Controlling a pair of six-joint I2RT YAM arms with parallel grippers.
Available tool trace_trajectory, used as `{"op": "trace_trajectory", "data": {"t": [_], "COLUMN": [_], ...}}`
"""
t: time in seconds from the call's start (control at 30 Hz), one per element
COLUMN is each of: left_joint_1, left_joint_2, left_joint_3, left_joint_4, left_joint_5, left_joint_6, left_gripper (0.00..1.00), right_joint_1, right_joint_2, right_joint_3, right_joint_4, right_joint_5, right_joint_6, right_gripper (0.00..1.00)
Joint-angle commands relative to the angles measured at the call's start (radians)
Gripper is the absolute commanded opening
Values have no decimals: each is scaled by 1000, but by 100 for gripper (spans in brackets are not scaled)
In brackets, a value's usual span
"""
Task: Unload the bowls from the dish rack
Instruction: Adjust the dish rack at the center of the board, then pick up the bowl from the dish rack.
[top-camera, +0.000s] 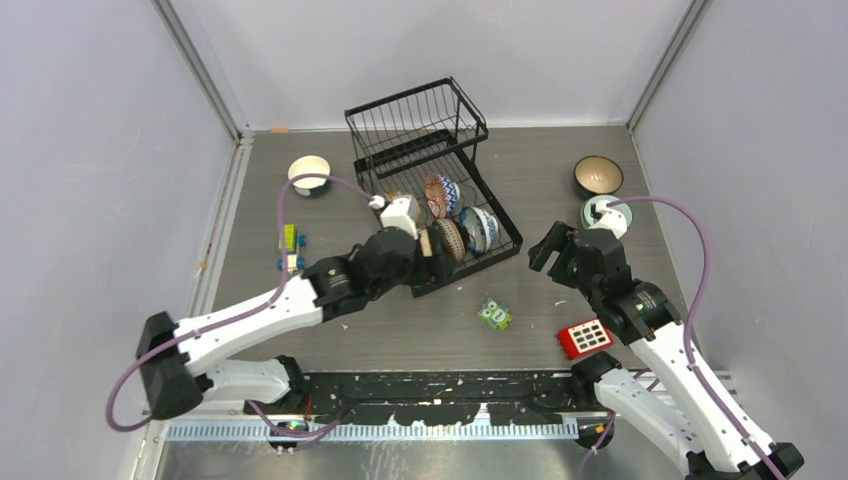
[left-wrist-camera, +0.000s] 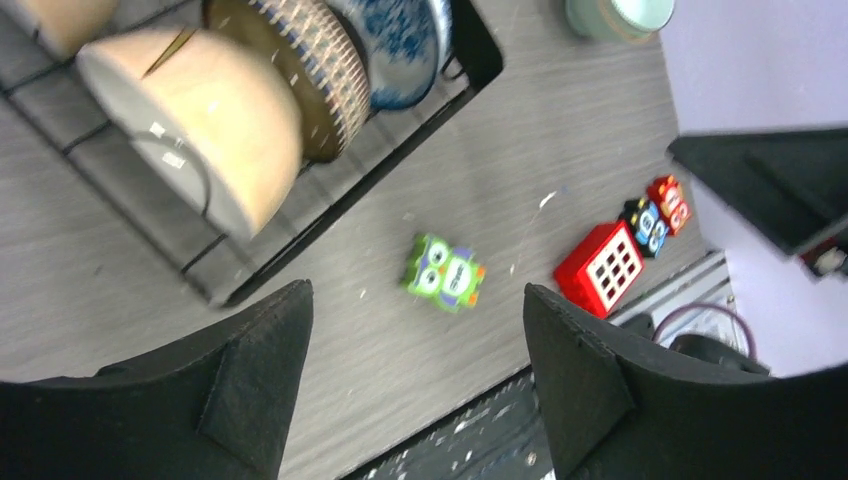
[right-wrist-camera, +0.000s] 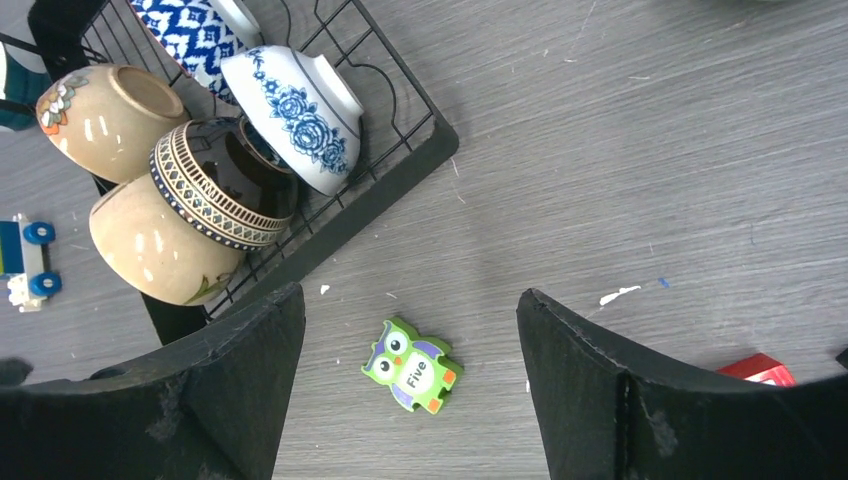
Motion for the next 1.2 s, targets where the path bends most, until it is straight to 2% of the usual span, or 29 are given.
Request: {"op": "trace_trajectory", "data": {"t": [0.0,0.23,0.43,0.8,1.17], "left_joint_1": [-21,-21,-17,9,66], "left_joint_2": [140,375,527,697,764], "left_joint_3": [145,289,402,602,604], "left_joint_4": [172,266,269,42,54], "left_joint_5": [-103,-136,-152,-199,-119], "left_joint_6": [-33,-60,-58,-119,-156], "left_gripper": [74,60,55,52,51], "right_joint_1": [-4,-4,-4,1,10], "right_joint_2": [-75,-180,-235,-278,-289], "right_joint_3": [-21,-54,-63,-64,-64], "right_joint_4": [13,-28,-50,-64,-72], "right_joint_5": [27,22,2,-4,3], "right_joint_6": [47,90,90,75,68], "right_gripper": [81,80,80,80,80]}}
